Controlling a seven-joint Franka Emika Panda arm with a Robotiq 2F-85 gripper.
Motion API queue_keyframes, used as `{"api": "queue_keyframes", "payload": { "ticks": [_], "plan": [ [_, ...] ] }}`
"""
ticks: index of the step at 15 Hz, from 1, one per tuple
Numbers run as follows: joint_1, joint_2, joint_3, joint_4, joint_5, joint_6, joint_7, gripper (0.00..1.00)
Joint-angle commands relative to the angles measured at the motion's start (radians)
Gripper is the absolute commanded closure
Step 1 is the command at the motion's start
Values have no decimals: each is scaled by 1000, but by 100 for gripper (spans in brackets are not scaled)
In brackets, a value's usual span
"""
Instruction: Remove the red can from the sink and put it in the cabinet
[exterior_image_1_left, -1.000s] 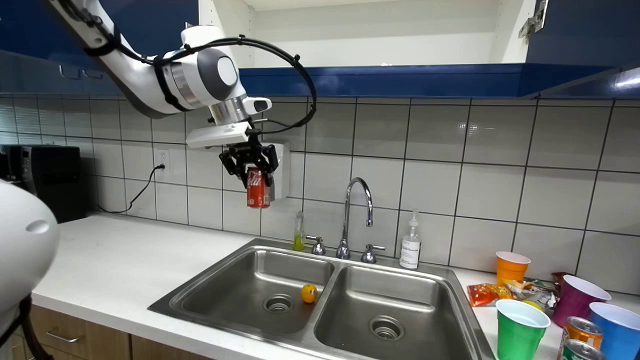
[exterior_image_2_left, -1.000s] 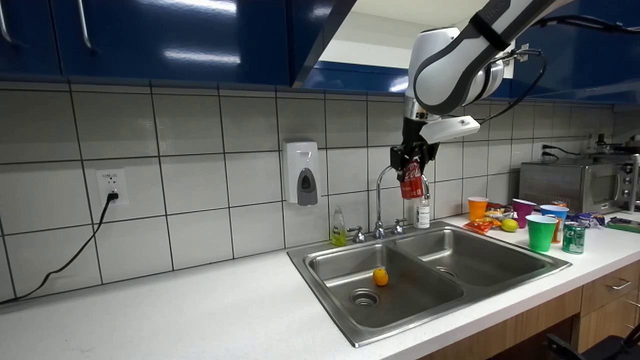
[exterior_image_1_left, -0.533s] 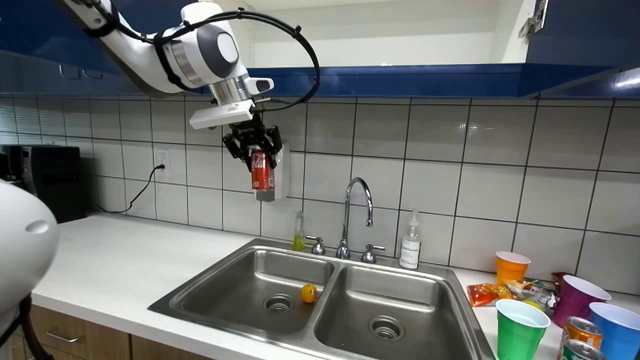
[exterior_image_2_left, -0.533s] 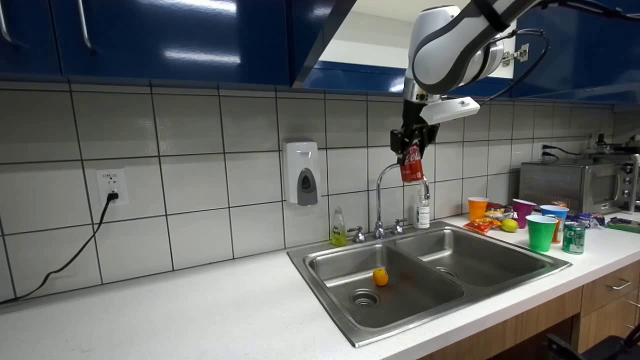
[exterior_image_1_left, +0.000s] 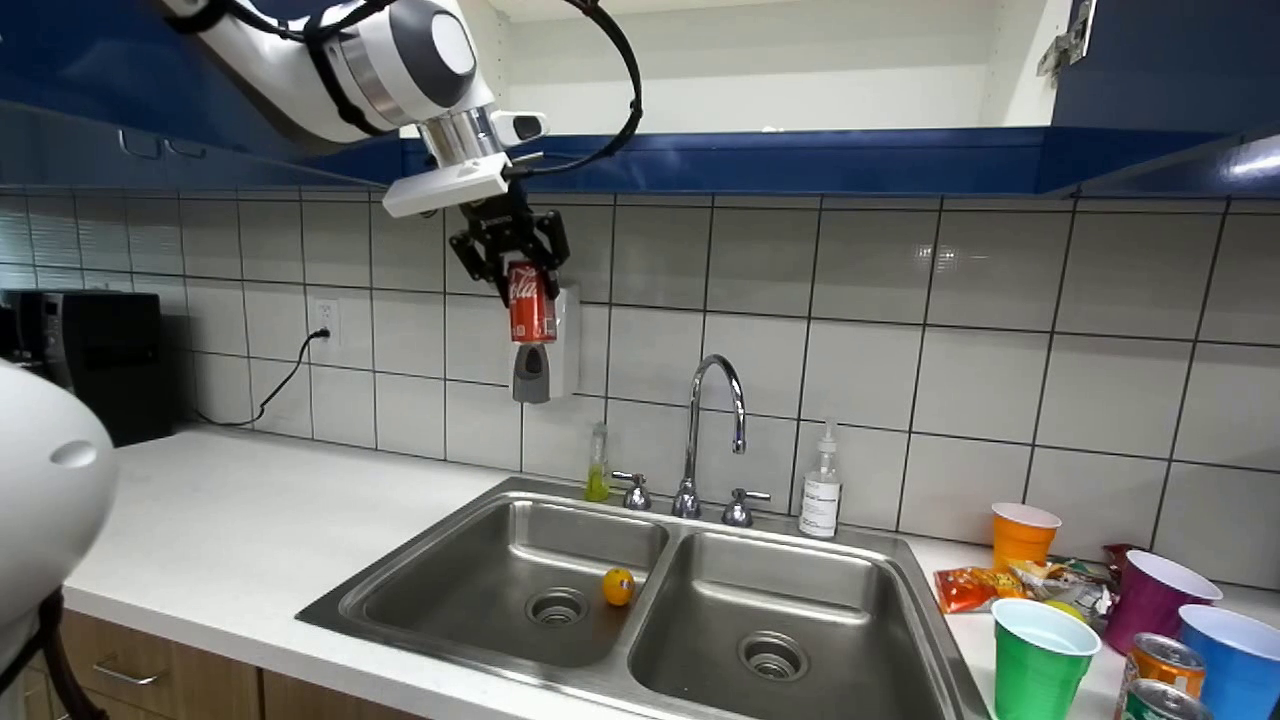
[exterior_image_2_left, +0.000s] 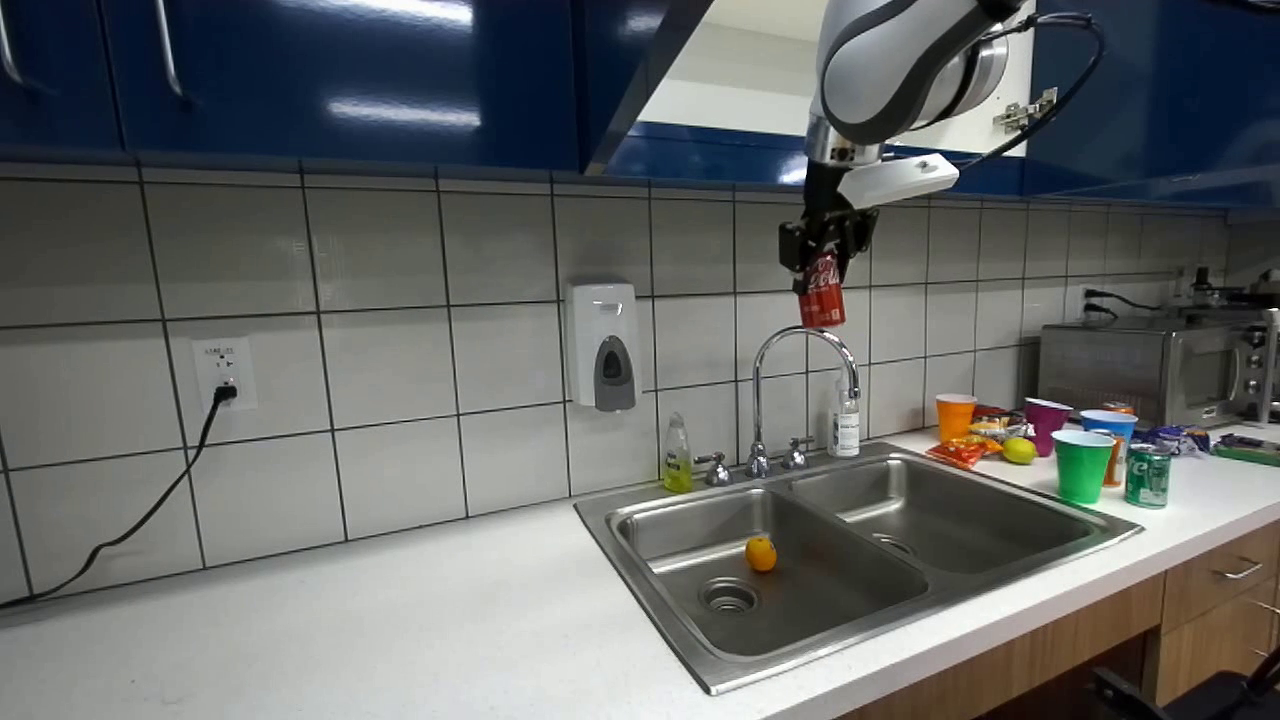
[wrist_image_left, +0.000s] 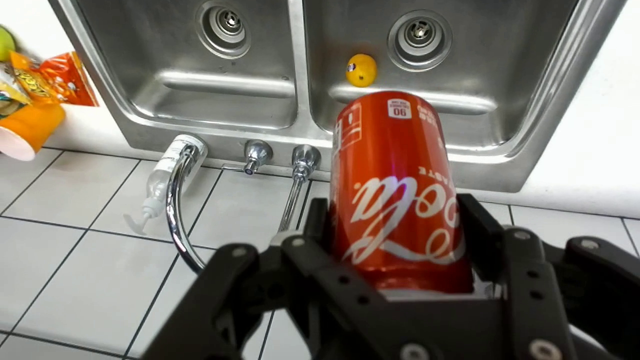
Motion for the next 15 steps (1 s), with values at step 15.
{"api": "queue_keyframes", "payload": {
  "ticks": [15],
  "plan": [
    [-54, 1, 24, 151, 10, -49, -28, 60]
  ]
}}
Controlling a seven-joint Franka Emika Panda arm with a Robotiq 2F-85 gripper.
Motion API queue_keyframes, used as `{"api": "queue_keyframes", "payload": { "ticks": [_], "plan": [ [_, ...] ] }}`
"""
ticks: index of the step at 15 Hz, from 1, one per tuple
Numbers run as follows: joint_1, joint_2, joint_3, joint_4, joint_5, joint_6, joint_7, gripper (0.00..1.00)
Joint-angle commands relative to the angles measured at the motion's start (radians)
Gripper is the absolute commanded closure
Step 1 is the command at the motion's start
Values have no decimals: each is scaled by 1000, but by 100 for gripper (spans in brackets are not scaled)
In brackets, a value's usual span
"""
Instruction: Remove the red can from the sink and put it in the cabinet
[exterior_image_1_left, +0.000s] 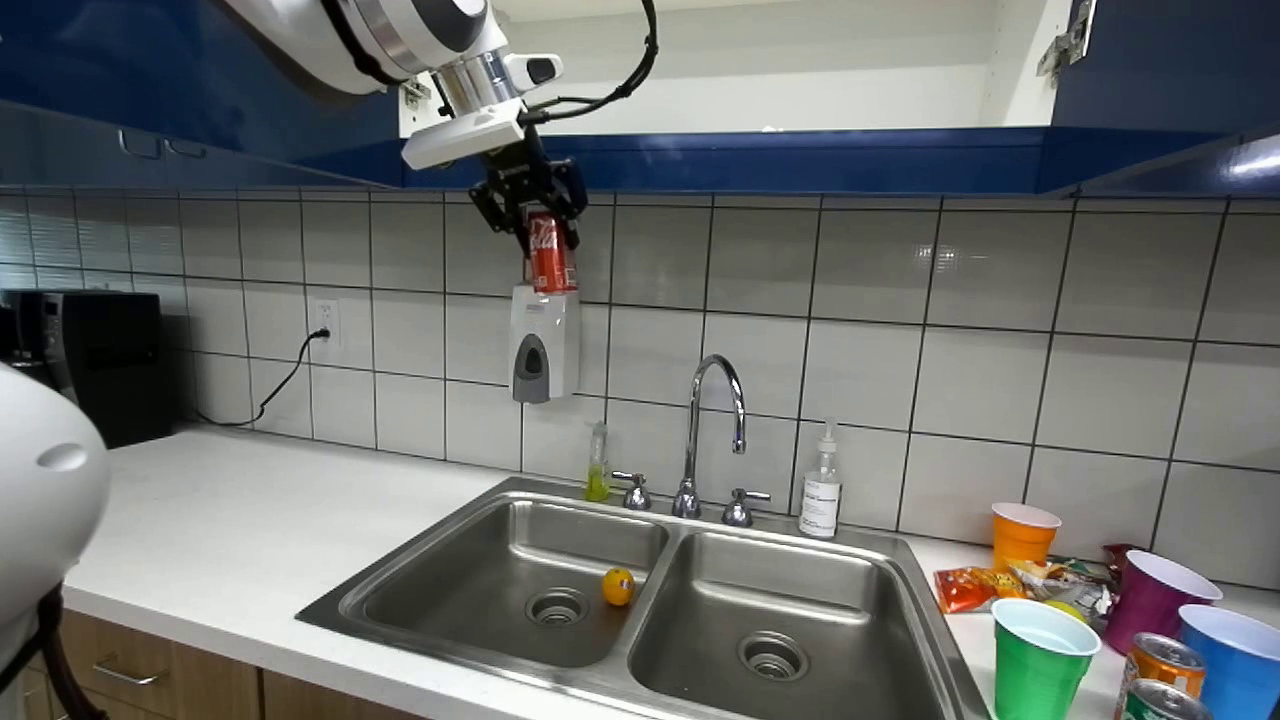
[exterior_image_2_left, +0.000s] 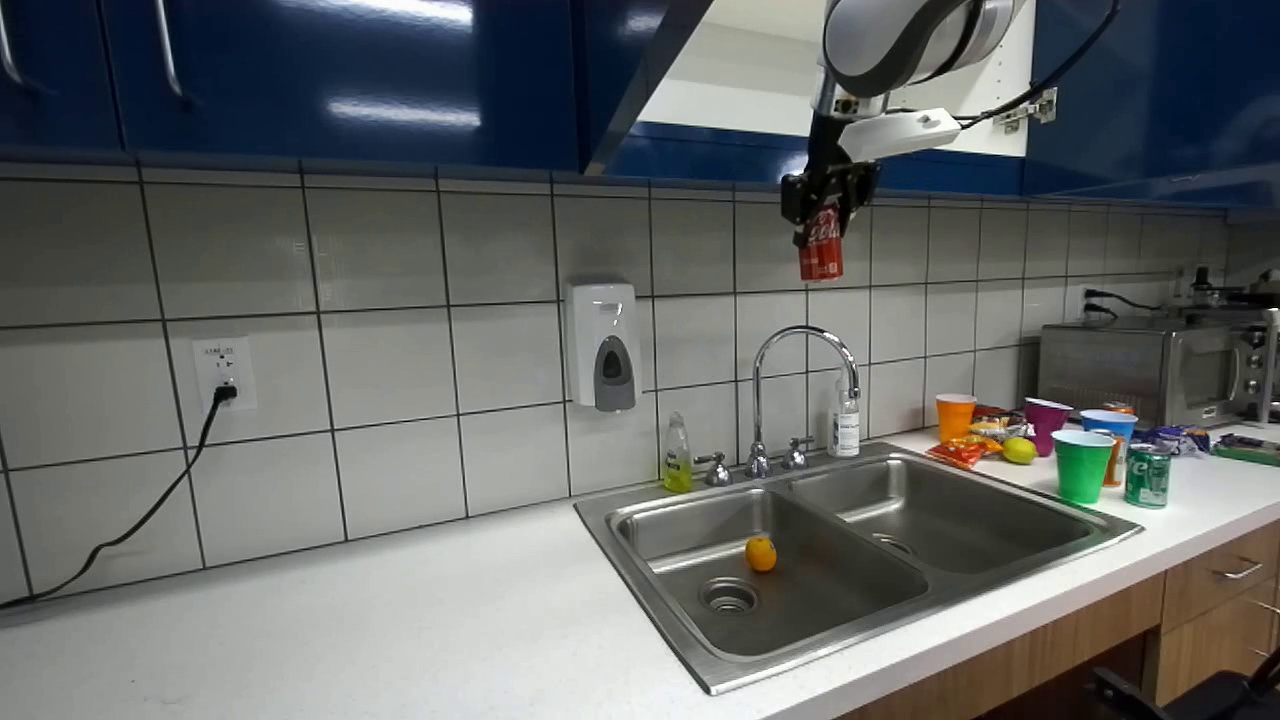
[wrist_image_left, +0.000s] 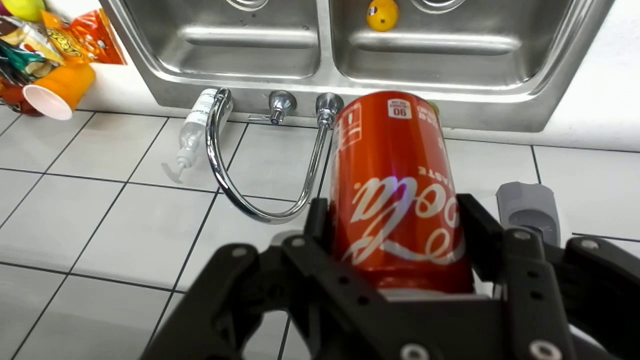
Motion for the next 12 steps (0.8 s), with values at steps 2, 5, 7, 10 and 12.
{"api": "queue_keyframes", "payload": {
  "ticks": [2, 5, 7, 10, 12],
  "plan": [
    [-20, 0, 22, 48, 20, -41, -37, 60],
    [-19, -5, 24, 62, 23, -53, -38, 60],
    [-15, -9, 22, 72, 29, -68, -45, 60],
    [-10, -17, 22, 91, 44, -112, -50, 60],
    [-9, -20, 25, 106, 51, -144, -54, 60]
  ]
}}
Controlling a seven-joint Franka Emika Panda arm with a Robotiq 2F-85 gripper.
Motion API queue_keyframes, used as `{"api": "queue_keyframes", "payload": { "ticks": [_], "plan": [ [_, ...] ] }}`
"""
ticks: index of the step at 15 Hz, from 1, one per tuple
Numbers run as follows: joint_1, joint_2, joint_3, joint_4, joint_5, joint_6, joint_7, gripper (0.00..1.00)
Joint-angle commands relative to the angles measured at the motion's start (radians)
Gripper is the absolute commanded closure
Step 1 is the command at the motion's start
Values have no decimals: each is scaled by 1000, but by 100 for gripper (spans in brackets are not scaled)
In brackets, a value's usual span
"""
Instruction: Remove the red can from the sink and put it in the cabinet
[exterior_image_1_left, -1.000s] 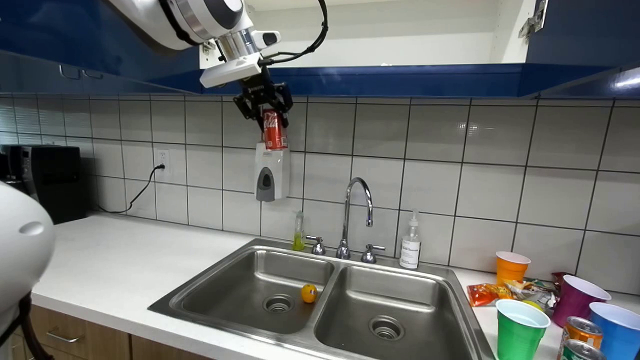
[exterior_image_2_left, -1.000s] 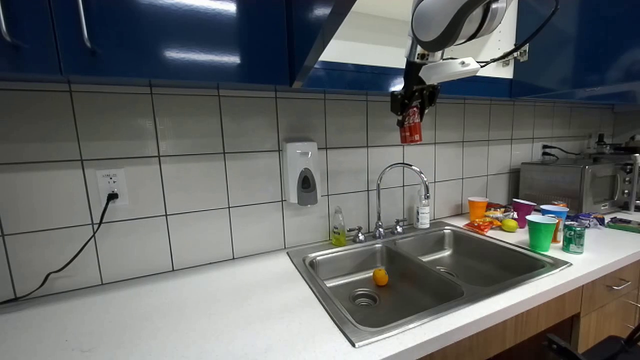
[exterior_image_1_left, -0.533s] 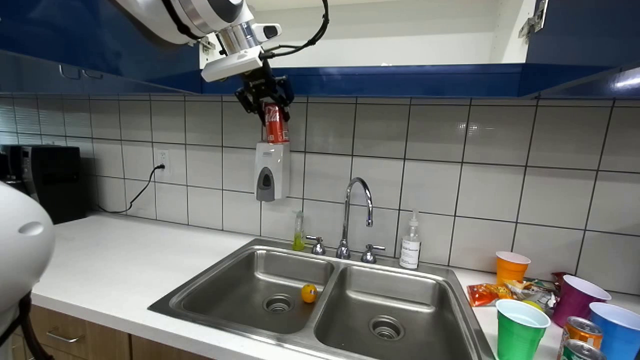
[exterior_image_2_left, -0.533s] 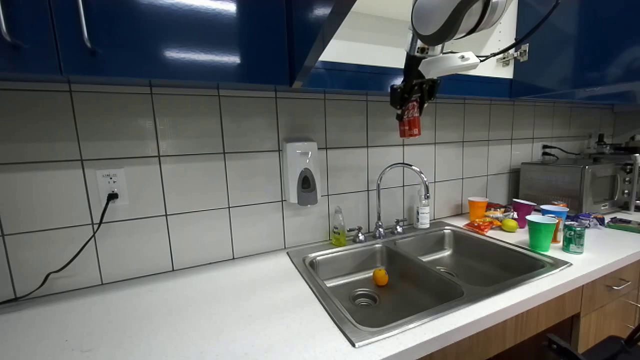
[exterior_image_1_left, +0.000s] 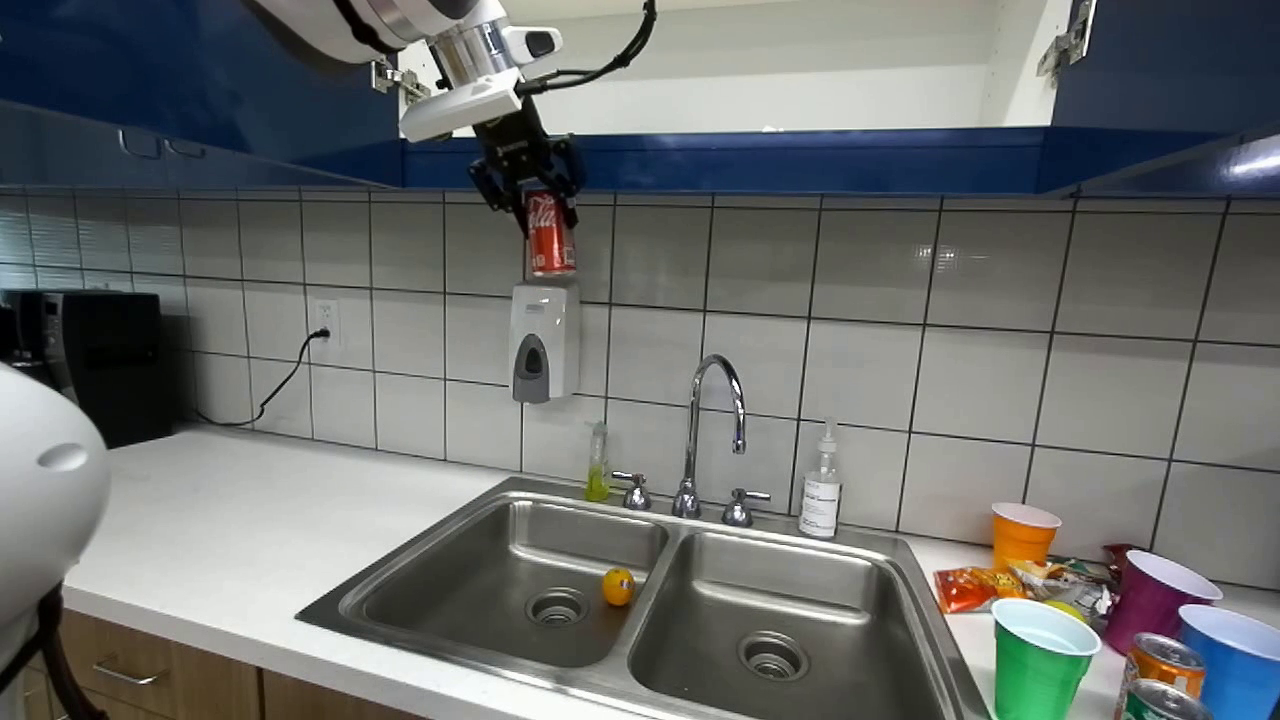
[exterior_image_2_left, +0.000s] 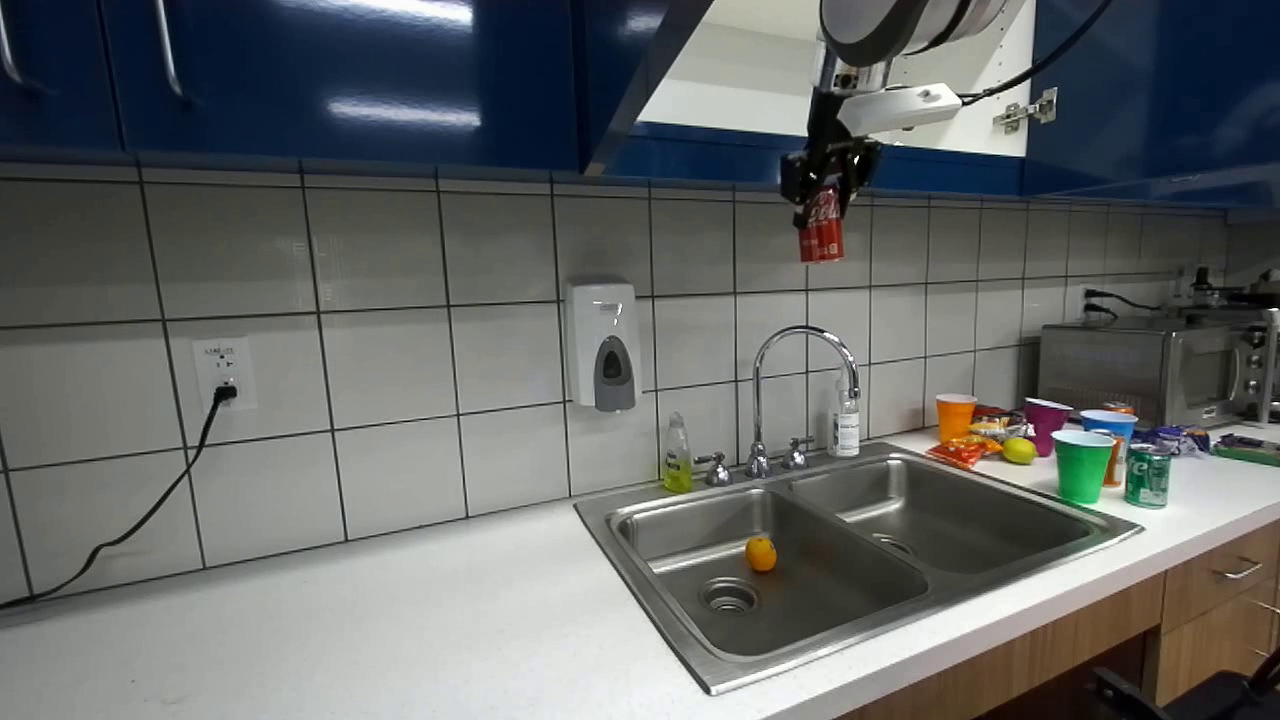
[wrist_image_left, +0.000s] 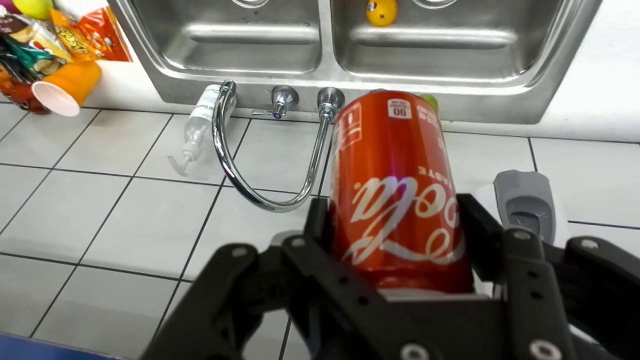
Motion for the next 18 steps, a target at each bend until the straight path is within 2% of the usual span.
{"api": "queue_keyframes", "payload": {
  "ticks": [1, 9, 18],
  "plan": [
    [-11, -19, 20, 48, 30, -82, -40, 60],
    [-8, -31, 21, 121, 43, -174, -45, 60],
    [-11, -20, 19, 193, 45, -219, -56, 60]
  ]
}}
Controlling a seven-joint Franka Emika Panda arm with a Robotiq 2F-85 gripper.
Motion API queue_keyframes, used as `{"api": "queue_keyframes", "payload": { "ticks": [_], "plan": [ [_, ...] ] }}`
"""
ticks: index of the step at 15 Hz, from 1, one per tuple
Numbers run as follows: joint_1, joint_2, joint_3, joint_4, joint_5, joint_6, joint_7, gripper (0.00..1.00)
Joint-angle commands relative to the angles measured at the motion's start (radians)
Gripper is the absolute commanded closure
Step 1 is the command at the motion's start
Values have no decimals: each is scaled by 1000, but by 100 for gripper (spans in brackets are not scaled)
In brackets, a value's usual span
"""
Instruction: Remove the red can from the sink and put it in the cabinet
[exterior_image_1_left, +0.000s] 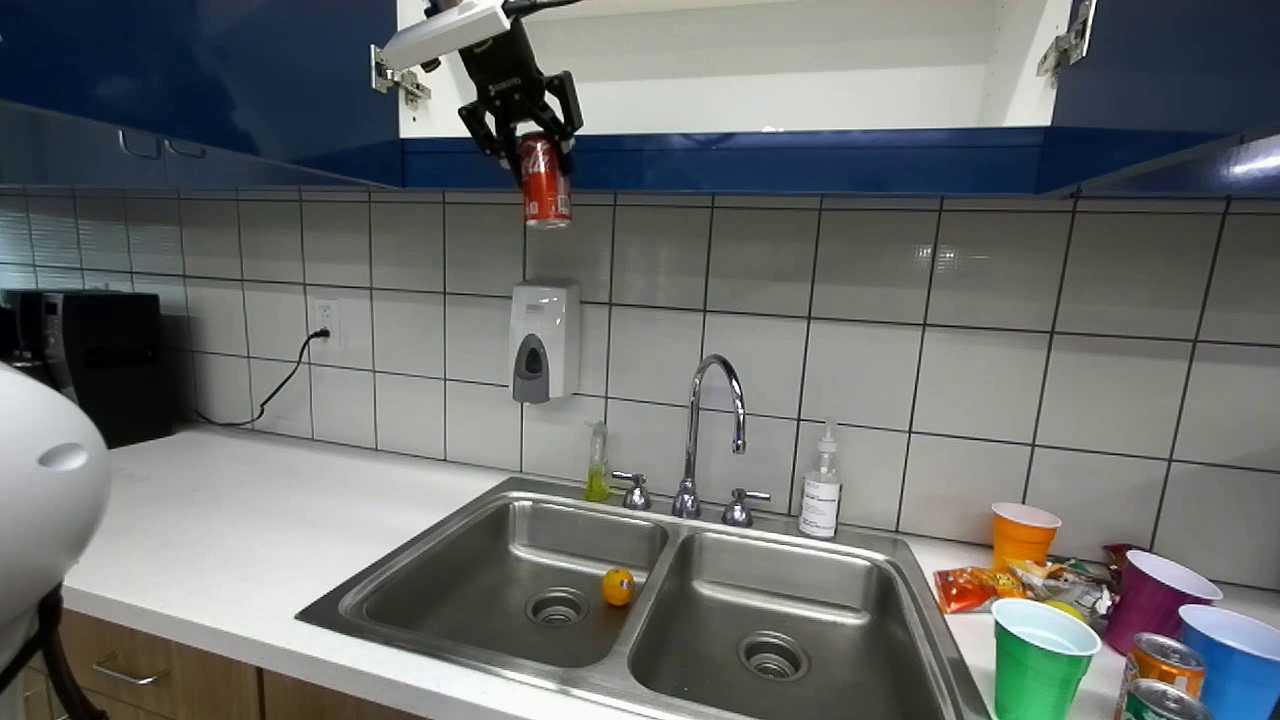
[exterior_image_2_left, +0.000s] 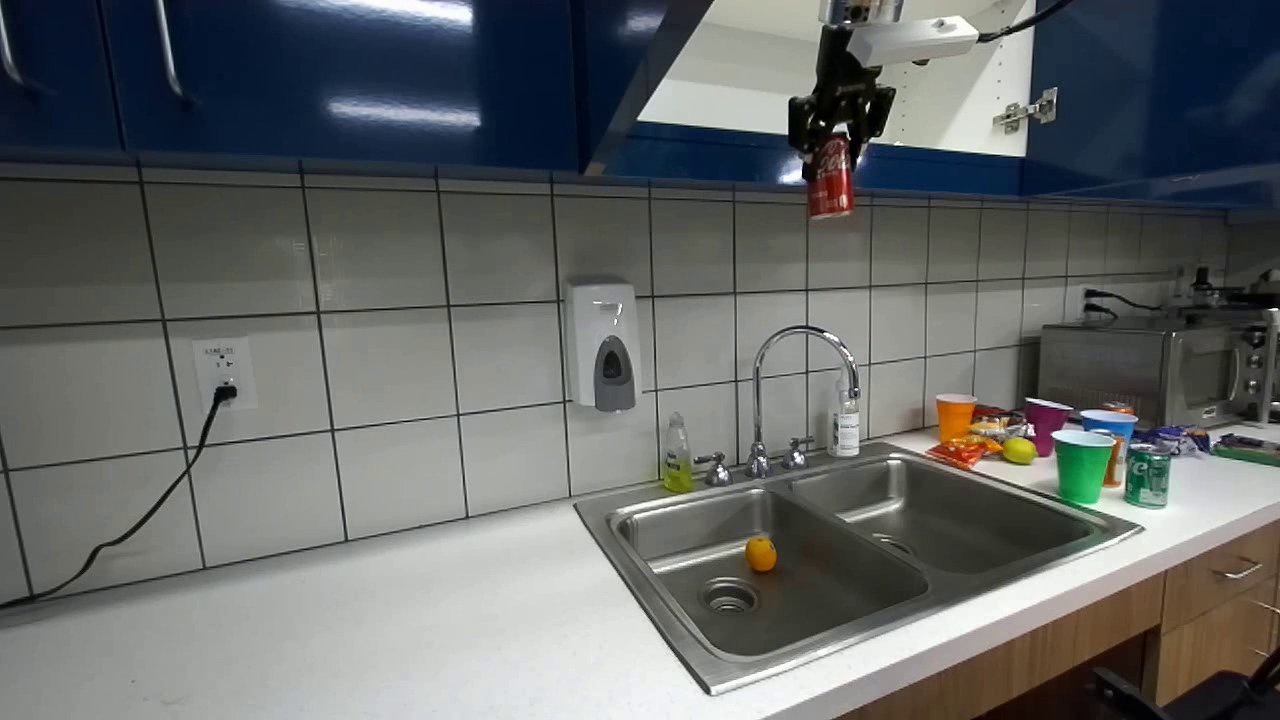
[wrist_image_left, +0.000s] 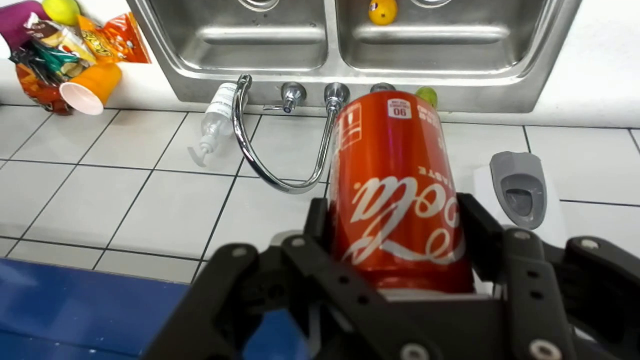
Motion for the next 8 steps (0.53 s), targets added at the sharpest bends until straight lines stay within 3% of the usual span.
{"api": "queue_keyframes", "payload": {
  "ticks": [1, 8],
  "plan": [
    [-14, 8, 11, 67, 13, -49, -36, 60],
    [-16, 20, 16, 130, 3, -84, -40, 60]
  ]
}}
